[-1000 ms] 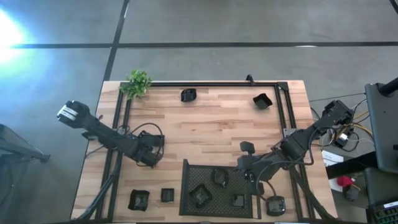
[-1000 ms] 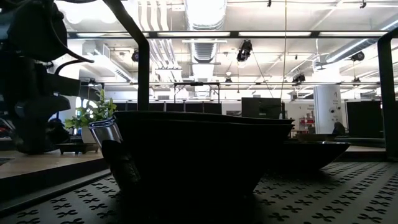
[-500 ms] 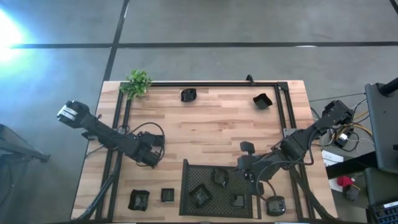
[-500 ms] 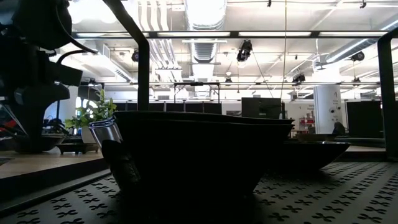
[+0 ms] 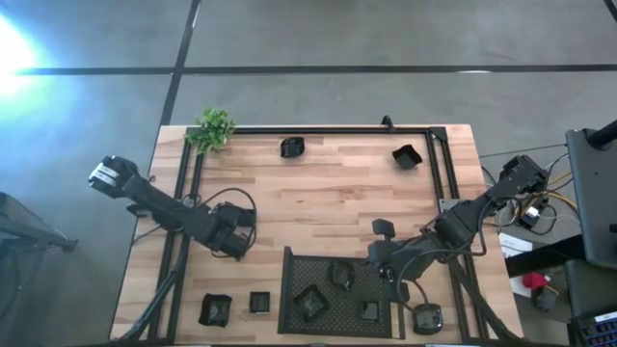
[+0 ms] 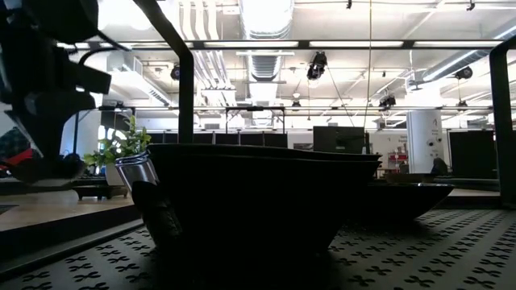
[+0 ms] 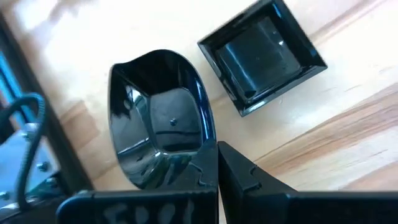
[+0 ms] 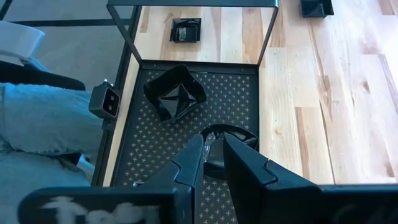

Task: Pick & Place Mini shaped plates
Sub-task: Stack the leaf shaped plate on top of the other leaf shaped plate on the shelf

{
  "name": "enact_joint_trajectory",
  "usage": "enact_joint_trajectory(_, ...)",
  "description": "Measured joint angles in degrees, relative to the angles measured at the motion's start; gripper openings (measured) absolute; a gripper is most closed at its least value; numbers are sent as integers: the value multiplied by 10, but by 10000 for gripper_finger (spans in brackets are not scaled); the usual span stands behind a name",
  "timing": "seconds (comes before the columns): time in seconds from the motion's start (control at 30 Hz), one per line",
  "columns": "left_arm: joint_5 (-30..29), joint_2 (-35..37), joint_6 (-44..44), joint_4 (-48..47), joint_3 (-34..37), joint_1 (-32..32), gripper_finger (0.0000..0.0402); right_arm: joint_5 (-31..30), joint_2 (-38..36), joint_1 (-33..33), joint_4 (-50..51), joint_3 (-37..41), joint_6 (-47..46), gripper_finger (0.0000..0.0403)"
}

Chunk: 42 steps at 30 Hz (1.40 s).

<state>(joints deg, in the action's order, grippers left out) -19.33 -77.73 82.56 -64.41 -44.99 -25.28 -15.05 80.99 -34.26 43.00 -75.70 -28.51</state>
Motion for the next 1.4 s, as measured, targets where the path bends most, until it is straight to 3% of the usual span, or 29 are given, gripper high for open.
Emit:
enact_joint_trajectory(0.73,-84,-11,-75,-74,-200,11,0,0,0,0,0,0,0,61)
enact_joint_trajectory(1.0,-125,-74,-184,-75,-317,38,0,0,0,0,1,0,0,61)
enact_joint_trajectory(1.4,-134,-216,-319,-76,-524,45,0,-1,0,0,1,0,0,61)
